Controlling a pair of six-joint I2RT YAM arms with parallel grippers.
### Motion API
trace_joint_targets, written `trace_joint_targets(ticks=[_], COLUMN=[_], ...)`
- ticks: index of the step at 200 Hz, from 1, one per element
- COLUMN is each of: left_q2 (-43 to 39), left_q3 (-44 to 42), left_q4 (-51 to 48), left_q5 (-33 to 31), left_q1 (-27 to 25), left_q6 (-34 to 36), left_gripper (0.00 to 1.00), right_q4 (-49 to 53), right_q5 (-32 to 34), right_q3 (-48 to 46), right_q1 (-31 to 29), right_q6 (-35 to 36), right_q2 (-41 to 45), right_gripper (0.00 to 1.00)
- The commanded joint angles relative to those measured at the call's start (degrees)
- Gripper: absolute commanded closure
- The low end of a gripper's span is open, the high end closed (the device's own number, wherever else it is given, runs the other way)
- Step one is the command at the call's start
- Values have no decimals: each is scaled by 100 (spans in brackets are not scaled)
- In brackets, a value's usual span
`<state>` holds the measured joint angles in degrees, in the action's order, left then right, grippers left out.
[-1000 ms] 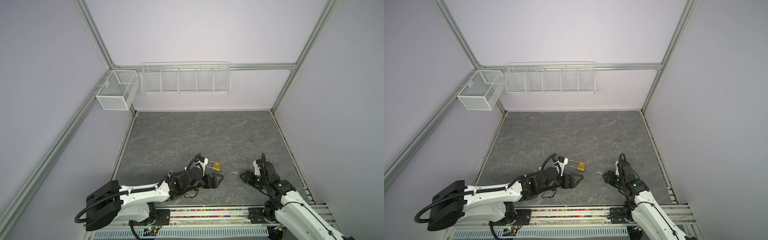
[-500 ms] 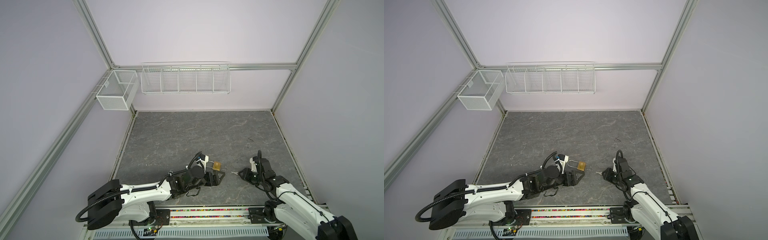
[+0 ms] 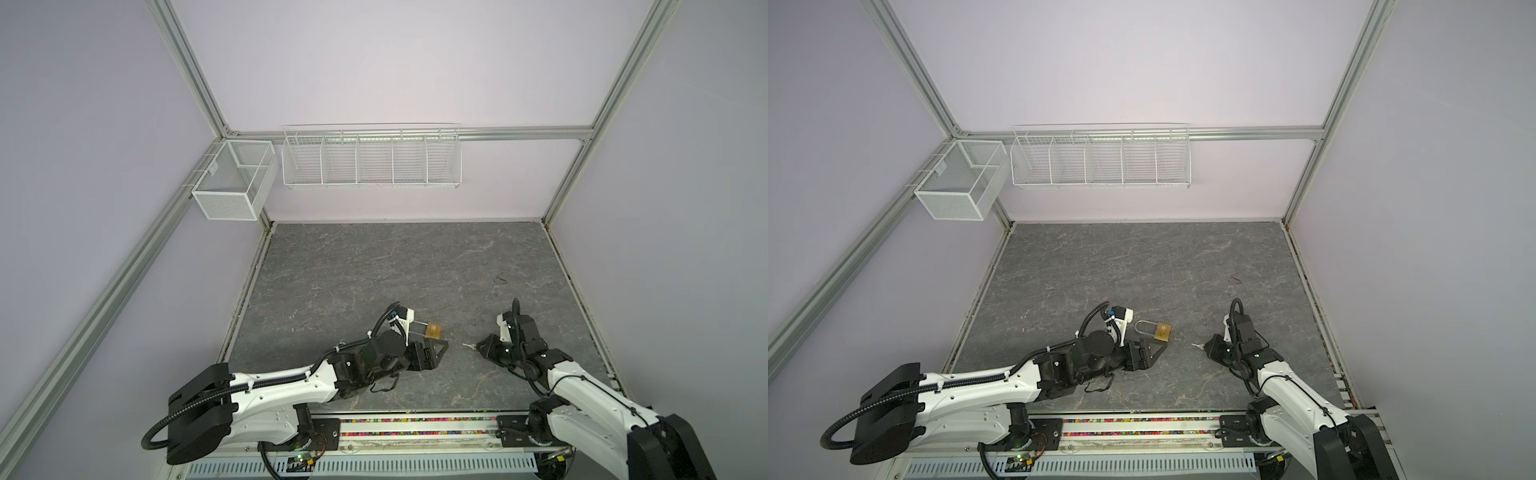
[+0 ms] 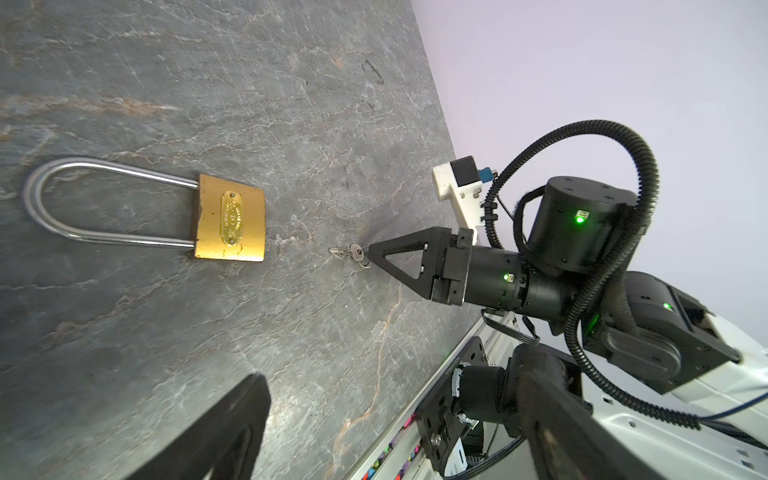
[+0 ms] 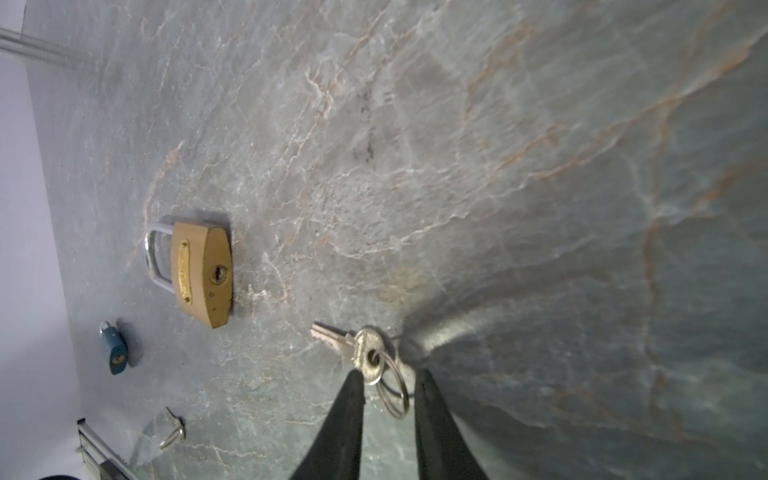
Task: Unlock with the key
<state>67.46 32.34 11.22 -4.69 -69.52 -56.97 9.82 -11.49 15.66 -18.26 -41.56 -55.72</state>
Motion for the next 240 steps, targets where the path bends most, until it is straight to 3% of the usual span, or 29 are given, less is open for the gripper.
trace_joint_targets(ticks=[1,78,102,139,198,240], left_q2=[-91,-109,-67,190,974,2406], left_q3=[9,-126,-156,-534,-553,-266], left_q4=[-139,186,301,1512,3025,4788], left_q5=[-155,-137,-155,-348,-1066,-561], left_q1=[-15,-13,-13,-18,-80,-82], left_q6=[-72,-126,-129,-472,-2188,-3611], left_gripper=[5,1,1,1,3,13], right_q4=[-151,-10,19,310,1483,1800], right_q5=[-95,-91,-95,-222,-126,-143], right_q3=[-71,3,24,248,1044,1297], right_q1=[-29,-29,-35,-36,-32,-45], right_q6=[34,117,136,183,515,706], right_q2=[-57,-9,56,538,1428,1634], right_gripper=[78,93,93,93,93,93])
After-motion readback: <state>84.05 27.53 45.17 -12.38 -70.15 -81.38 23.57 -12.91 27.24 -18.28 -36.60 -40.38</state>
